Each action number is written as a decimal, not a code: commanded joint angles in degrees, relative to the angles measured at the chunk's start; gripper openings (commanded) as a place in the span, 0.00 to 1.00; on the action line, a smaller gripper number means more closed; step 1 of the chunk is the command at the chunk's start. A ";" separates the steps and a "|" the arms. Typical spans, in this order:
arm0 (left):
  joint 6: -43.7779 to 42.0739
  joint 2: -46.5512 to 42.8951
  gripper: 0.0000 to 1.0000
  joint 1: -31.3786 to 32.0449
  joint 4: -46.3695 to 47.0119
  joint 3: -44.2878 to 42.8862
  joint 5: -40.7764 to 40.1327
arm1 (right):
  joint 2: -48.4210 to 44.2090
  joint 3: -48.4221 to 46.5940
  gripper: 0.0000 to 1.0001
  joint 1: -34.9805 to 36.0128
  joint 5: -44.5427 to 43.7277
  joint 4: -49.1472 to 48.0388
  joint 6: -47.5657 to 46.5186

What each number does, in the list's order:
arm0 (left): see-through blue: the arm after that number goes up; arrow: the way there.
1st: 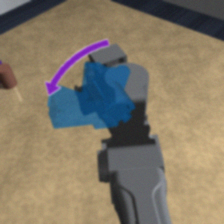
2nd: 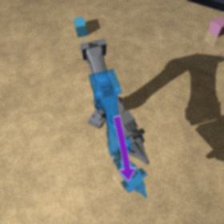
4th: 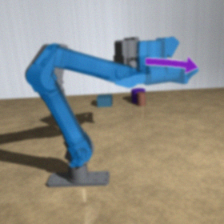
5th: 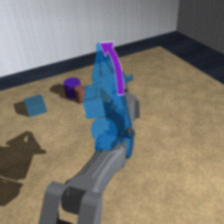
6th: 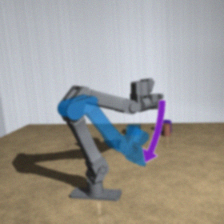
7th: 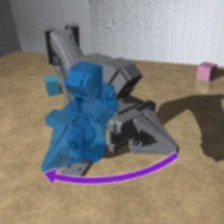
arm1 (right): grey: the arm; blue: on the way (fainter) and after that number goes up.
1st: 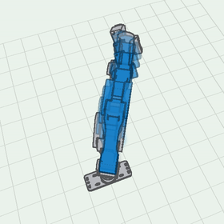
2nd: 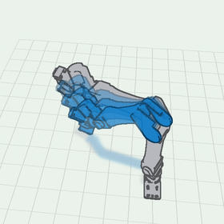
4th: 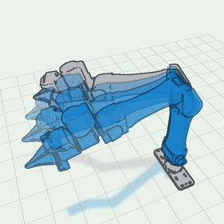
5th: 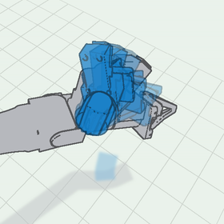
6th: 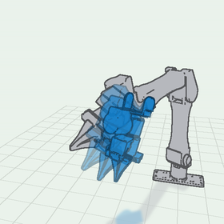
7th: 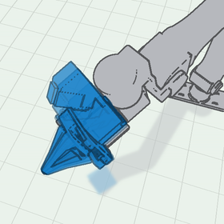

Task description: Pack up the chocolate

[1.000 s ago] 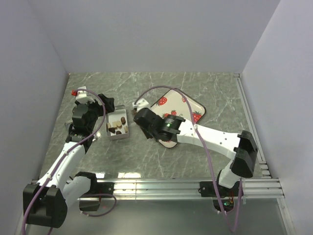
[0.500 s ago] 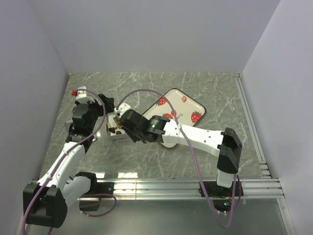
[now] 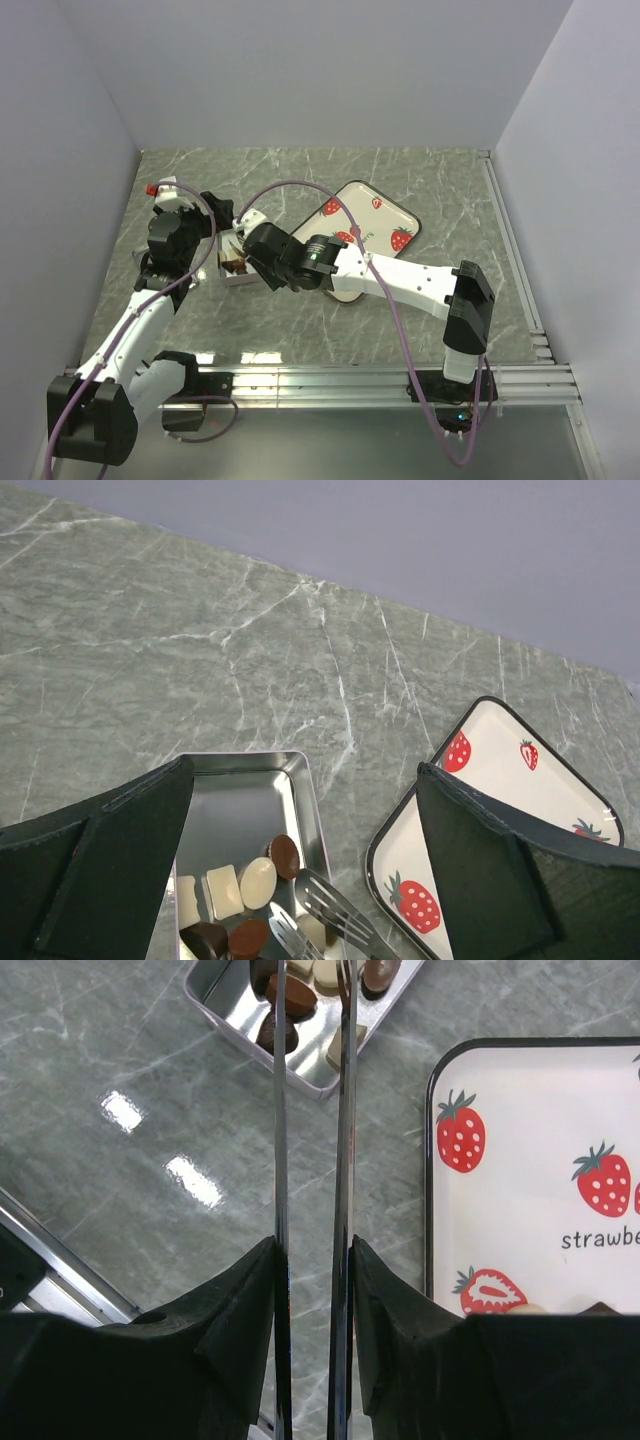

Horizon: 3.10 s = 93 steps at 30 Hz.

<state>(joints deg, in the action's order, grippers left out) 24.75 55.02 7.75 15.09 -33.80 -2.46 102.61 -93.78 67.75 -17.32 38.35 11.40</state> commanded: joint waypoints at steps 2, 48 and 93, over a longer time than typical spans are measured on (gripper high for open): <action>-0.23 -0.27 0.99 0.34 1.69 -1.27 -0.44 | 0.14 -2.64 0.41 0.37 -0.78 -0.99 -0.59; -0.14 -0.27 0.99 0.34 1.26 -1.71 0.09 | -50.05 44.47 0.43 -4.11 -21.79 12.28 33.16; -0.23 -0.36 0.99 0.34 1.17 -1.71 -0.09 | -45.92 49.13 0.43 -15.45 -12.03 6.21 26.84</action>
<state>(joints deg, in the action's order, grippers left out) 24.73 55.59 7.77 15.05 -33.78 -2.46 57.76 -44.18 52.97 -28.73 45.15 37.87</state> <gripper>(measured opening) 0.995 0.438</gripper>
